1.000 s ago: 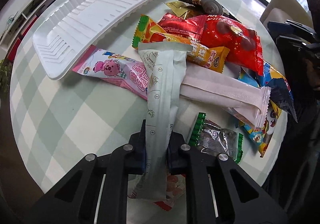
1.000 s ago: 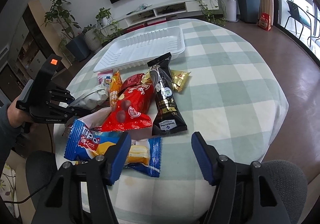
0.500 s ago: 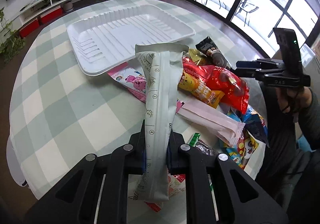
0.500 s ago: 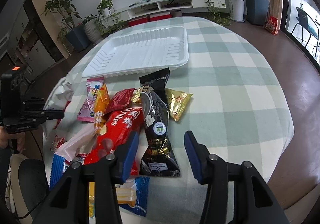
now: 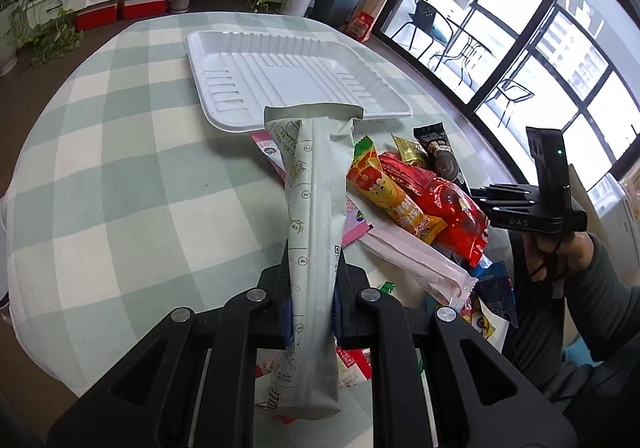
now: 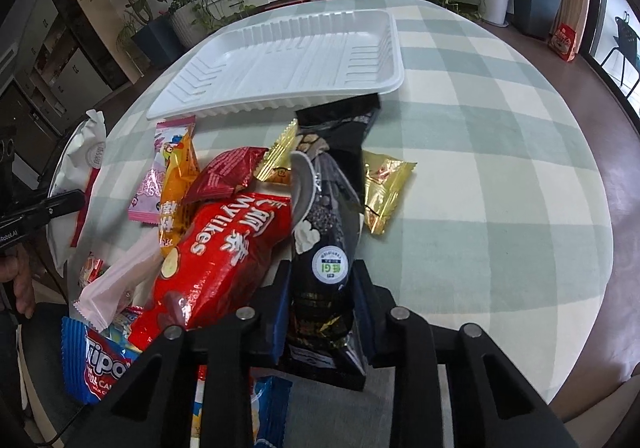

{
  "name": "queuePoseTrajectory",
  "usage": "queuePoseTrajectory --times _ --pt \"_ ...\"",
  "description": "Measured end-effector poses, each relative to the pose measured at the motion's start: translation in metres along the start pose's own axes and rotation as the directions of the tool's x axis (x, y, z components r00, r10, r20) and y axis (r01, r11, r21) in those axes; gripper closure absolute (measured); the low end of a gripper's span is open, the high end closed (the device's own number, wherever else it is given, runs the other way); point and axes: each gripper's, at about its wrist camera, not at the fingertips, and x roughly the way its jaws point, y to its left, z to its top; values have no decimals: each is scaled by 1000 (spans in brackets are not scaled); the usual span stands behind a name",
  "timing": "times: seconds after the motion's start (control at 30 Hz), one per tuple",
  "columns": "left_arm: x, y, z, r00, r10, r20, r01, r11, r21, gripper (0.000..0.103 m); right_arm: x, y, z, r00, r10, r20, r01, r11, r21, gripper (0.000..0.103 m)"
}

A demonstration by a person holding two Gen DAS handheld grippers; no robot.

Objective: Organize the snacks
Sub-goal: 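Carry both packets into the white tray and open both grippers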

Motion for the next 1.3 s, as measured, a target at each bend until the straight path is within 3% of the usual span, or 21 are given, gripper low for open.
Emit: queuePoseTrajectory --times 0.2,0.53,0.77,0.97,1.13,1.3 --pt "-5 -3 0 999 -21 43 23 999 -34 91 -6 -6 -5 999 34 24 -36 998 49 78" --pt "-27 13 25 988 -46 148 65 990 -124 91 -52 -39 -2 987 56 154 -83 981 175 79" --pt "-45 32 88 975 12 221 21 989 -147 91 -82 -81 40 973 -15 231 -40 973 229 79" --pt "-22 33 162 977 41 207 -13 991 -132 91 -96 -70 112 953 -8 304 -44 985 165 79" --pt "26 27 202 989 52 141 -35 993 -116 91 -54 -30 164 972 42 230 -52 998 40 79" --pt "72 38 219 994 53 96 -38 988 -150 91 4 -8 183 994 32 108 -28 999 -40 79"
